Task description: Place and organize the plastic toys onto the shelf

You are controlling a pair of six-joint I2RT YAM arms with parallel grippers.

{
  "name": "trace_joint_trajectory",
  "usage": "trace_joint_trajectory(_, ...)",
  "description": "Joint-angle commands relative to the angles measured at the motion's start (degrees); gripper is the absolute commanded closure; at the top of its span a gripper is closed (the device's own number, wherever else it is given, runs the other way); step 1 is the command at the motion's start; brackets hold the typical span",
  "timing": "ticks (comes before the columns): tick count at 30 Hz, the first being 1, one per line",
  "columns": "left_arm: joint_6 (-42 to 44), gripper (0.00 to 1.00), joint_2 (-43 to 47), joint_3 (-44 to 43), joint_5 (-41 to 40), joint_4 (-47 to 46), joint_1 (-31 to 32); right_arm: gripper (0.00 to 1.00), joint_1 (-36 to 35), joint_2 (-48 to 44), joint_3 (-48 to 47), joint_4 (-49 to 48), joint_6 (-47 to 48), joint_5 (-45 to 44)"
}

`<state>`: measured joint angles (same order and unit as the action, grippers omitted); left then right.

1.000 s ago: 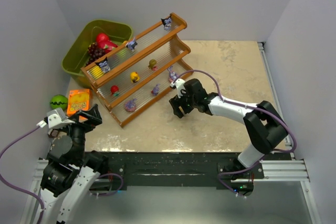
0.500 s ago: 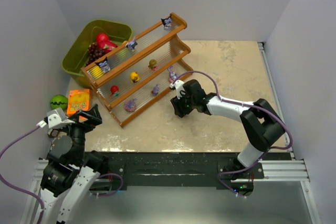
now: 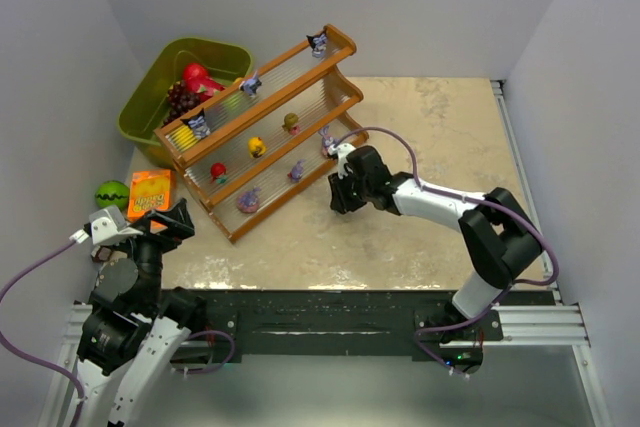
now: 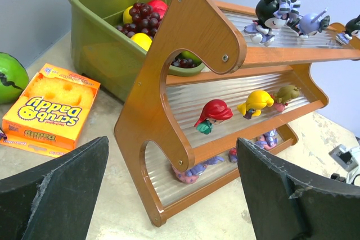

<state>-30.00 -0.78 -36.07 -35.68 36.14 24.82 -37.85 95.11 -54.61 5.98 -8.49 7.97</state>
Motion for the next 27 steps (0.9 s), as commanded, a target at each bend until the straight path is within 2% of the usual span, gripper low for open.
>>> trace_joint_trajectory(1,-0.76,0.0,5.52,-0.14,-0.79,-1.25,-0.21,1.0,0.23,-1.94,-5.85,2.1,-7.93,-6.98)
trace_joint_trajectory(7,-0.76,0.0,5.87,-0.14,-0.79,-1.25,-0.21,1.0,0.14,-1.69,-15.51,9.66,-10.76,-12.62)
trace_joint_trajectory(17,-0.76,0.0,5.7,-0.14,-0.71,-1.16,-0.21,1.0,0.32,6.57,-38.62,22.48,-6.8,-22.02)
trace_joint_trajectory(21,-0.68,0.0,5.87,-0.14,-0.71,-1.33,-0.21,1.0,0.67,9.91,-47.49,24.43,-5.84,-23.35)
trace_joint_trajectory(27,-0.76,0.0,5.78,-0.14,-0.71,-1.25,-0.21,1.0,1.46,15.54,-55.94,26.19,-5.31,-23.96)
